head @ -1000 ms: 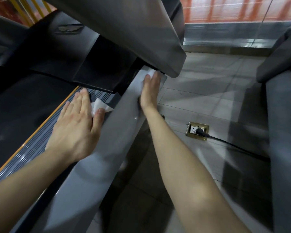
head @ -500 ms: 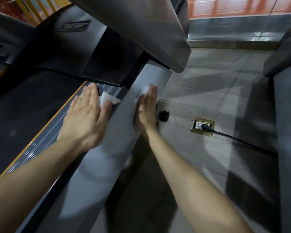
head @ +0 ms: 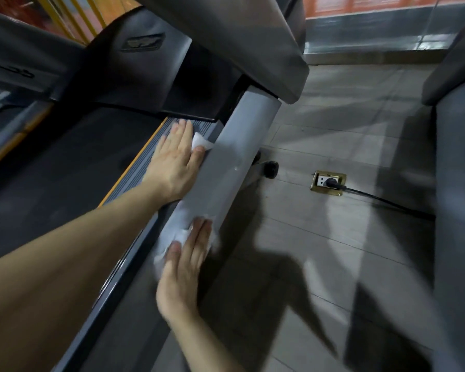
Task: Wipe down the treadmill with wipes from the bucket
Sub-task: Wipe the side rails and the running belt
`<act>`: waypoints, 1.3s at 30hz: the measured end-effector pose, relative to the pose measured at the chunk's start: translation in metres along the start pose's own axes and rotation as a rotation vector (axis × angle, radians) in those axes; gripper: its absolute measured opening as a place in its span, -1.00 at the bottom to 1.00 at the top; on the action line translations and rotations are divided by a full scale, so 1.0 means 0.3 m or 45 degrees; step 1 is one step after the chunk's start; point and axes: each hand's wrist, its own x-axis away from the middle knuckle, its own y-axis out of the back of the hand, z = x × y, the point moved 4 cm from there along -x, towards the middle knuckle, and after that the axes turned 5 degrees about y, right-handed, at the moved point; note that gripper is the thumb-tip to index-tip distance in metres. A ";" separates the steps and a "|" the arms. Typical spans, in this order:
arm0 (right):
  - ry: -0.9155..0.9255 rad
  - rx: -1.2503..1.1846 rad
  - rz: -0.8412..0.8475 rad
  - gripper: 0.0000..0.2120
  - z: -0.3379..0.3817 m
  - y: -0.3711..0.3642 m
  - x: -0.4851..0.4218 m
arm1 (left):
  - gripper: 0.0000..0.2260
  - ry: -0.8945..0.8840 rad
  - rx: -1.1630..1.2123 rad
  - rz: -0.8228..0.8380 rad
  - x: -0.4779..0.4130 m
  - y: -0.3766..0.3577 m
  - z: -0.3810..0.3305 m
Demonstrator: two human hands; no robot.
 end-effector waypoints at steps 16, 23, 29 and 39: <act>0.289 0.090 0.074 -0.45 0.051 -0.088 0.386 | -0.52 -0.136 0.032 -0.059 0.626 0.020 0.252; 0.204 0.017 -0.108 -0.33 0.038 0.090 -0.361 | -0.52 -0.137 0.062 -0.068 0.621 0.010 0.259; 0.230 0.024 -0.235 -0.43 -0.021 0.053 -0.339 | -0.52 -0.132 0.053 -0.088 0.620 0.015 0.246; 0.106 0.085 -0.201 -0.55 -0.171 -0.143 0.391 | -0.51 -0.102 0.010 -0.110 0.626 0.008 0.251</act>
